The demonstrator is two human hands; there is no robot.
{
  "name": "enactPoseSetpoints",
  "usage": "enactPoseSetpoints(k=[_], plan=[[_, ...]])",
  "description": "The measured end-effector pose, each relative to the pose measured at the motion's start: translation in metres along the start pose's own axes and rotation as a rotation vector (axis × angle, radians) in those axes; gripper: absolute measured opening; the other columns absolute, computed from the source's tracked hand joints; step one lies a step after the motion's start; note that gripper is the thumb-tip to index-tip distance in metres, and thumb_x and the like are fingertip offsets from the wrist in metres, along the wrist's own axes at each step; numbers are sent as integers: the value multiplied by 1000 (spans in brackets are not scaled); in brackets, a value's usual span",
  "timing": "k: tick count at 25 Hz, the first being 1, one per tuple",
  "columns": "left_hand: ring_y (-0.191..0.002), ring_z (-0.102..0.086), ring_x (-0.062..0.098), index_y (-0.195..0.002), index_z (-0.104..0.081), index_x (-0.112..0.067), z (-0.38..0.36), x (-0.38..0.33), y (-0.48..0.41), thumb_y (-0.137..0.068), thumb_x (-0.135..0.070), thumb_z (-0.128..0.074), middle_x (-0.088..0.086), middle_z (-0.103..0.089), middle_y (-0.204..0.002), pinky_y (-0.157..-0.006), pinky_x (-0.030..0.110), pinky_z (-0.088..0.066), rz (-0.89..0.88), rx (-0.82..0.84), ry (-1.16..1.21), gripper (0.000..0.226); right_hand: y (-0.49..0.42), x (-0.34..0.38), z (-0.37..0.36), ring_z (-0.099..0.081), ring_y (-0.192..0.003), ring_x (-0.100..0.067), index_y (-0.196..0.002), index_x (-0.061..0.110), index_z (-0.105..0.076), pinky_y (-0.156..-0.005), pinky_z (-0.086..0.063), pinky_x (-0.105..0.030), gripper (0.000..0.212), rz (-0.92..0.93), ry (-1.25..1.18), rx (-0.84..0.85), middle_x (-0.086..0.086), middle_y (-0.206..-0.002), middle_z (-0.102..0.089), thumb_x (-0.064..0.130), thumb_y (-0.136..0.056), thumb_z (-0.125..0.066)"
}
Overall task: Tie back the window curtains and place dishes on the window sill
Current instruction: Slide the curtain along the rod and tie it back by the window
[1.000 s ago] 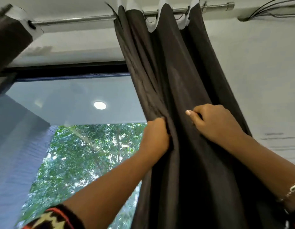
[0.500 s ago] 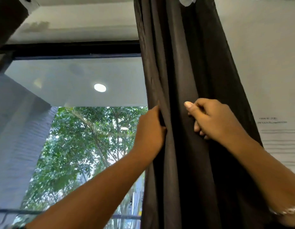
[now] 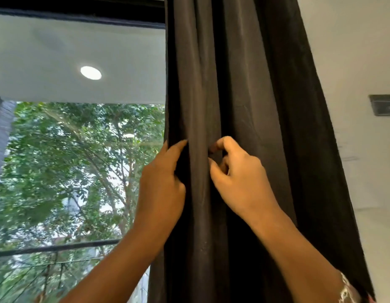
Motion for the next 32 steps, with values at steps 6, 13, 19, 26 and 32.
enactPoseSetpoints(k=[6,13,19,26,32], plan=[[-64,-53,-1,-73,-58,-26,8,-12,14,-80,-67,-42,-9,-56,-66,-54,7,-36,130,60,210,44,37,17,4,-57,-62,-12,-96,26,-51,-59,-46,-32,31,-85,150,-20,6,-62,-55,50,-77,-48],[-80,-59,32,-94,-65,-1,20,13,8,-86,1,-47,19,-66,-86,-61,29,-33,205,-7,65,20,63,46,-41,-60,-73,-25,-74,19,-53,-65,-47,-38,14,-48,136,166,-3,-76,-62,26,-86,-55],[-84,-60,36,-135,-45,-12,37,35,22,-81,17,-37,22,-64,-99,-67,27,-41,144,-3,57,62,50,7,14,-42,-117,-29,-135,13,-35,-89,-39,-35,67,-325,494,-187,-13,-129,-42,47,-82,-60],[-97,-58,36,-136,-43,-20,12,44,33,-80,14,-38,20,-59,-112,-85,37,-45,132,209,-123,65,83,-3,-21,-61,-90,-37,-95,9,-57,-66,-40,-34,31,-391,690,57,-15,-96,-66,34,-96,-39],[-71,-60,28,-83,-68,-3,-3,29,48,-88,-23,-57,16,-63,-79,-63,31,-42,186,171,29,23,111,3,-71,-64,-87,-31,-96,14,-54,-63,-40,-33,16,-312,663,209,-8,-94,-66,18,-94,-39]])
Point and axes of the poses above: each hand's wrist, its own y-axis away from the middle knuckle, its own z-axis out of the back of the hand, x = y × z, the point moved 8 cm from there along -y, towards the middle knuckle
